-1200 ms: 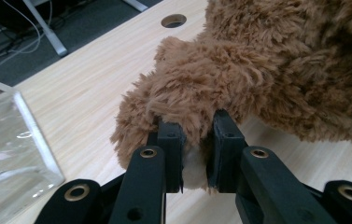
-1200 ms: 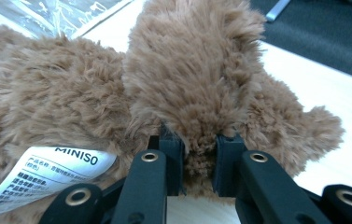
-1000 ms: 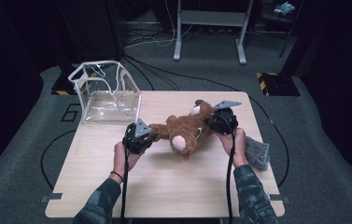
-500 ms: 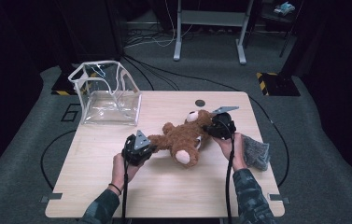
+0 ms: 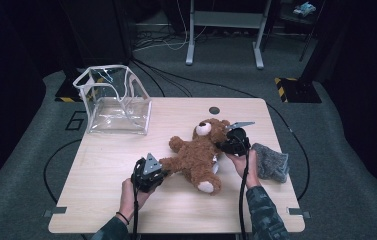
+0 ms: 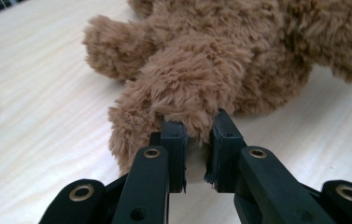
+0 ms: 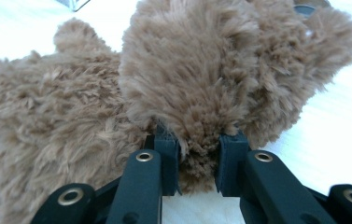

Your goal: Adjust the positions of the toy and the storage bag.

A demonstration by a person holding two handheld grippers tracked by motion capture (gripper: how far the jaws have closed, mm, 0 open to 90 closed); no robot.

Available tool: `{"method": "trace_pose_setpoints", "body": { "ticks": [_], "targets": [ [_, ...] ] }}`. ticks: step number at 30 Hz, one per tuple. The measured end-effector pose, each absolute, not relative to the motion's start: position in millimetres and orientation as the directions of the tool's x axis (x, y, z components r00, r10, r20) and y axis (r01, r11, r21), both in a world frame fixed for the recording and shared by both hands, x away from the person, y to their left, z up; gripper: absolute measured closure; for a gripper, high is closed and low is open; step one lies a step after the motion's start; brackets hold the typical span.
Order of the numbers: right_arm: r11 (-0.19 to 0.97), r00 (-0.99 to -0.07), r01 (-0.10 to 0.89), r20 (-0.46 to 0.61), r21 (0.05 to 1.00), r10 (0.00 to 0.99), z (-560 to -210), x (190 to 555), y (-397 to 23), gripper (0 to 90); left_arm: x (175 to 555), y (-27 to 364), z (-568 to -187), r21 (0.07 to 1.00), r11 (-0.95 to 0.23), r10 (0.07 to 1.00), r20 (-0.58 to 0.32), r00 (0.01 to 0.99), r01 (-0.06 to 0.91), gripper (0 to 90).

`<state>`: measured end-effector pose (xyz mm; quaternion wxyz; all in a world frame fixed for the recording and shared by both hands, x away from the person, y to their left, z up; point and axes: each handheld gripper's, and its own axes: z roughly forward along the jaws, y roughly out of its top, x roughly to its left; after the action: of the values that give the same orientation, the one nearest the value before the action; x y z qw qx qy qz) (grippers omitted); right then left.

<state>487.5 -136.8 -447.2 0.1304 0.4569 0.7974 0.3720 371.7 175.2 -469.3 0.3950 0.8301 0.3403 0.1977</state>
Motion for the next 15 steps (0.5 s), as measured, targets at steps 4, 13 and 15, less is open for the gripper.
{"method": "trace_pose_setpoints", "body": {
  "ticks": [4,13,15],
  "targets": [
    [0.300,-0.544,0.638,0.140,0.709,0.827,-446.3,487.8,-137.6,62.9,374.3,176.4,-471.7,0.777,-0.441,0.736,0.025,0.677,0.450,76.7],
    [0.271,-0.518,0.629,0.133,0.729,0.845,-434.5,462.8,-161.5,26.0,382.9,192.9,-472.3,0.762,-0.374,0.755,-0.082,0.651,0.528,42.2],
    [0.259,-0.512,0.630,0.141,0.732,0.847,-437.5,454.0,-167.9,20.1,382.5,195.9,-470.1,0.773,-0.350,0.764,-0.091,0.639,0.529,34.9]
  ]
}}
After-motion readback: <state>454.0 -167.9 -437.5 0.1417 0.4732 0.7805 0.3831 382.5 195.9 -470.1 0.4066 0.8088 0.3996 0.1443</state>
